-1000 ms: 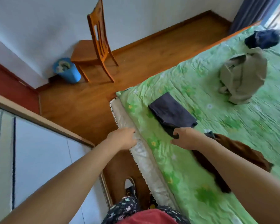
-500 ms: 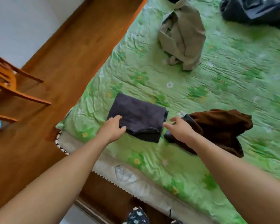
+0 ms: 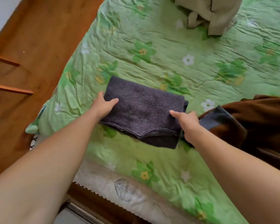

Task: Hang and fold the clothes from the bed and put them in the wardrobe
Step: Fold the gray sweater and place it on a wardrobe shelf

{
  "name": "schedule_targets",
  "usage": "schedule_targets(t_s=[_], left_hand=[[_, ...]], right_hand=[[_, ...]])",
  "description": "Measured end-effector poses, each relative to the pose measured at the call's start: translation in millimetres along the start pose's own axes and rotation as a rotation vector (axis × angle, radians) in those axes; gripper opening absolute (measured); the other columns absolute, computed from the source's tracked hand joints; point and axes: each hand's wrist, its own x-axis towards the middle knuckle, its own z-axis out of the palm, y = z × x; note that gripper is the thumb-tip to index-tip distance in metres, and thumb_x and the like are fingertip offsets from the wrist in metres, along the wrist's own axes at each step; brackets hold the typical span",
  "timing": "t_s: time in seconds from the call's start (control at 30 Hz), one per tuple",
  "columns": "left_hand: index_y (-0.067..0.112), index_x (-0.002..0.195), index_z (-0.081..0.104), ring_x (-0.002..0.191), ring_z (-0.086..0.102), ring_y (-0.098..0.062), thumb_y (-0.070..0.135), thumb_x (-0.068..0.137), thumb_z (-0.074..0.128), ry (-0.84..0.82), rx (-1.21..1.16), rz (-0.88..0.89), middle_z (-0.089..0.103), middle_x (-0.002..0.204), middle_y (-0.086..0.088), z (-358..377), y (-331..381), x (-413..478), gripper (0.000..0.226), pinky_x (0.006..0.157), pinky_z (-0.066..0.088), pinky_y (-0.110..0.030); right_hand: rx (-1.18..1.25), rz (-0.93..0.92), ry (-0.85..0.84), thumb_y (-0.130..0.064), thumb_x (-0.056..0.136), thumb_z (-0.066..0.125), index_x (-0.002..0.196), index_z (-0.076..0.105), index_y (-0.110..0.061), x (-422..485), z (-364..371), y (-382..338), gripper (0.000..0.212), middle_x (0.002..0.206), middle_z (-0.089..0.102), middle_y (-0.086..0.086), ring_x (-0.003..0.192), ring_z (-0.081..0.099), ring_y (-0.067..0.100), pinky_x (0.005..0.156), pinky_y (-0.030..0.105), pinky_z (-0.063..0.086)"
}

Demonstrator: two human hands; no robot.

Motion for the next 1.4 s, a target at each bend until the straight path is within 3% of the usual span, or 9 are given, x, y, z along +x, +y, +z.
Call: schedule_targets(t_s=[0.13,0.27,0.43,0.57,0.8,0.9,1.07,1.27,1.4], left_hand=[[0.01,0.143,0.047,0.104,0.068,-0.025,0.036,0.085,0.076,-0.044,-0.188,-0.177,0.066,0.122,-0.006,-3,-4,17,0.069,0.09,0.058,-0.041],[0.01,0.106,0.068,0.066,0.075,-0.016,0.023,0.087,0.073,-0.183,-0.283,-0.179,0.078,0.082,-0.006,-7,8,5,0.024,0.05,0.056,-0.025],[0.016,0.122,0.06,0.096,0.072,-0.026,0.027,0.087,0.071,-0.127,-0.263,-0.089,0.073,0.11,-0.007,-16,14,-33,0.038,0.086,0.06,-0.041],[0.026,0.124,0.055,0.091,0.073,-0.023,0.038,0.084,0.07,-0.104,-0.308,-0.083,0.071,0.11,-0.002,-38,22,-88,0.045,0.07,0.06,-0.035],[0.023,0.13,0.046,0.094,0.069,-0.024,0.044,0.086,0.072,0.086,-0.407,-0.129,0.065,0.117,-0.002,-77,29,-232,0.054,0.075,0.058,-0.038],[0.02,0.14,0.037,0.102,0.065,-0.028,0.049,0.087,0.071,0.203,-0.417,-0.163,0.058,0.128,-0.005,-92,20,-305,0.07,0.085,0.057,-0.043],[0.024,0.141,0.033,0.089,0.058,-0.013,0.046,0.084,0.078,0.425,-0.467,-0.2,0.051,0.122,0.004,-102,-13,-426,0.076,0.063,0.05,-0.029],[0.021,0.147,0.024,0.122,0.055,-0.027,0.044,0.085,0.077,0.564,-0.588,-0.351,0.046,0.147,-0.006,-66,-60,-539,0.085,0.094,0.054,-0.042],[0.022,0.136,0.029,0.119,0.057,-0.026,0.036,0.085,0.079,0.638,-0.78,-0.421,0.049,0.144,-0.005,-26,-90,-600,0.073,0.099,0.053,-0.045]], right_hand=[[0.283,0.055,-0.102,-0.022,0.068,0.091,0.12,0.056,-0.006,5,7,3,0.065,0.116,0.07,0.008,0.093,0.071,0.025,0.082,0.041,0.058],[0.345,0.043,-0.234,-0.012,0.068,0.086,0.12,0.064,-0.003,-3,7,2,0.058,0.102,0.076,0.015,0.089,0.075,0.033,0.086,0.052,0.06],[0.198,-0.167,-0.213,-0.023,0.08,0.082,0.114,0.062,-0.014,-28,-18,0,0.041,0.107,0.074,0.007,0.085,0.075,0.022,0.074,0.034,0.061],[0.152,-0.26,-0.309,-0.028,0.08,0.083,0.127,0.06,-0.02,-64,-55,-22,0.052,0.11,0.076,0.001,0.093,0.075,0.022,0.079,0.036,0.061],[0.017,-0.335,-0.611,-0.013,0.054,0.093,0.131,0.051,-0.018,-173,-102,-64,0.088,0.119,0.072,0.01,0.103,0.073,0.029,0.094,0.051,0.057],[-0.135,-0.447,-0.623,-0.009,0.062,0.088,0.13,0.05,-0.018,-224,-106,-69,0.078,0.118,0.071,0.008,0.102,0.072,0.026,0.094,0.048,0.057],[-0.381,-0.711,-0.61,-0.017,0.072,0.082,0.113,0.058,-0.034,-301,-93,-68,0.05,0.106,0.071,-0.005,0.093,0.069,0.016,0.083,0.036,0.057],[-0.687,-0.876,-0.805,-0.017,0.074,0.081,0.101,0.064,-0.037,-364,-58,-54,0.037,0.083,0.073,-0.021,0.074,0.07,-0.001,0.062,0.018,0.055],[-0.944,-0.891,-0.913,-0.028,0.066,0.08,0.116,0.064,-0.035,-402,-33,-25,0.053,0.104,0.073,-0.002,0.094,0.071,0.022,0.084,0.04,0.059]])
